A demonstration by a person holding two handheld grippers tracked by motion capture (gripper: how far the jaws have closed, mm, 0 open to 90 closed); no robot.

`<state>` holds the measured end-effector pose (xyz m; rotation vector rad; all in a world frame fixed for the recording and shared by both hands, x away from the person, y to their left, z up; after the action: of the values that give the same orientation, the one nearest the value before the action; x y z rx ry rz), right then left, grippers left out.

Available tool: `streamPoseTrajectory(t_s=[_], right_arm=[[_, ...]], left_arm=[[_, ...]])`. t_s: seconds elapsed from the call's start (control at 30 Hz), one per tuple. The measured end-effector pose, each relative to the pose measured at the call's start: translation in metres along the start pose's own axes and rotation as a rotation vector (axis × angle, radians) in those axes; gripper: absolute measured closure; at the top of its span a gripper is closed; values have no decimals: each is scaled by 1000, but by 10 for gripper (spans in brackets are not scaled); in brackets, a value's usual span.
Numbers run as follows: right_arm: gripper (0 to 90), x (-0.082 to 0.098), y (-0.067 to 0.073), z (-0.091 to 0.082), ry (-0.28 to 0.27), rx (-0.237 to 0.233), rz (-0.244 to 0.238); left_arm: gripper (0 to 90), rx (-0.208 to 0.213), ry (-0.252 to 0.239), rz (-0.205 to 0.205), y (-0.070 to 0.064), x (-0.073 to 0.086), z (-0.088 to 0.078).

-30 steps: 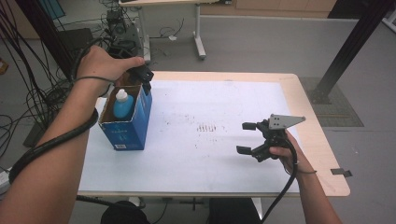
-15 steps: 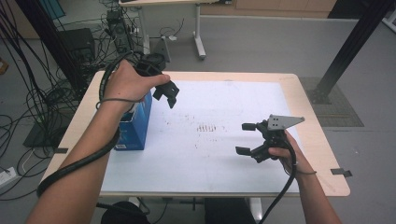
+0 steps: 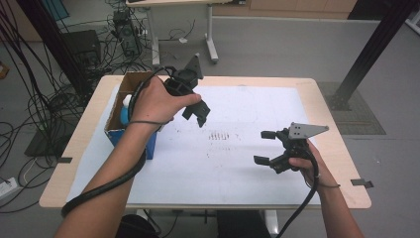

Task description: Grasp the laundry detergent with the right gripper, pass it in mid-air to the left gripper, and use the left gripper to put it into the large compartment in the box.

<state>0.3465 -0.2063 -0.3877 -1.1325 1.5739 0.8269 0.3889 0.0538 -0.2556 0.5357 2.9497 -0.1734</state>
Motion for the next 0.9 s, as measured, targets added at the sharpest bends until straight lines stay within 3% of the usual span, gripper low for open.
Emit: streamPoseTrajectory(t_s=[0.2,0.3,0.67,0.9], right_arm=[[36,1,0,-2,-2,6,5],[36,1,0,-3,-1,8,2],[36,1,-2,-8,2,26,8],[36,-1,-3,-8,-4,28,8]], left_arm=[[56,8,16,20,-11,2,18],[56,32,20,23,-14,3,27],[58,17,39,20,-18,8,62],[58,38,62,11,-20,12,84]])
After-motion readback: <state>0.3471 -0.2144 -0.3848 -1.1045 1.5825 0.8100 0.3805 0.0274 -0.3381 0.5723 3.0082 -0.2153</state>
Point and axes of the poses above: each handheld gripper's, and its own axes: z roughly forward along the jaws, x roughly out of its underside, y roughly to its left, the point moved 5 cm from there along z, roughly forward along the jaws, and after that the axes turned 9 degrees about -z, right-handed, at the moved point
